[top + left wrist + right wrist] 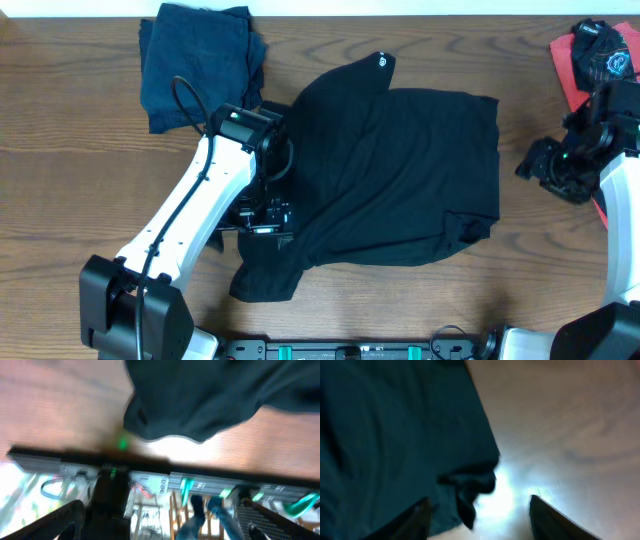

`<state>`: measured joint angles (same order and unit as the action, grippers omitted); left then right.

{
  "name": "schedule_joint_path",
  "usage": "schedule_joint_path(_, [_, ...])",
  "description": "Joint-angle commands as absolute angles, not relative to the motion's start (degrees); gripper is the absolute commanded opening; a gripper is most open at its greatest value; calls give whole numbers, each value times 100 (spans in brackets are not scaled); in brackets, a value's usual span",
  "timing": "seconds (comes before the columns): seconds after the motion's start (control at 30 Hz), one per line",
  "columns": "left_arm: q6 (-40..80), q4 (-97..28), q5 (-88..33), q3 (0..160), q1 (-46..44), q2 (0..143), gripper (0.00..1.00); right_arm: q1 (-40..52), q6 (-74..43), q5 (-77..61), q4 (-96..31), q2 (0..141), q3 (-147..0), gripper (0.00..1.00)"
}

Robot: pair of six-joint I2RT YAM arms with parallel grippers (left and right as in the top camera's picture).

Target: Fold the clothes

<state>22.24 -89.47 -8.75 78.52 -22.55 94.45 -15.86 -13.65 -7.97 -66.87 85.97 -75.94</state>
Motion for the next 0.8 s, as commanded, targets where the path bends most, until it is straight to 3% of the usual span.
schedule_joint_path(0.0, [2152, -8514, -819, 7968, -2231, 9341, 98, -1369, -1321, -1258, -6549, 8694, -7564, 43])
schedule_joint_path(0.03, [2152, -8318, -816, 7968, -2231, 9341, 98, -1280, -1323, -1253, -6539, 8750, -7564, 35])
schedule_joint_path(0.37, [2150, -7400, -812, 7964, -2231, 9356, 98, -786, -1372, -1135, -6296, 9832, -7557, 2])
schedule_joint_path(0.77, [2152, -7380, -683, 7964, -2231, 9356, 98, -786, -1627, -1140, -5127, 11220, -7557, 1])
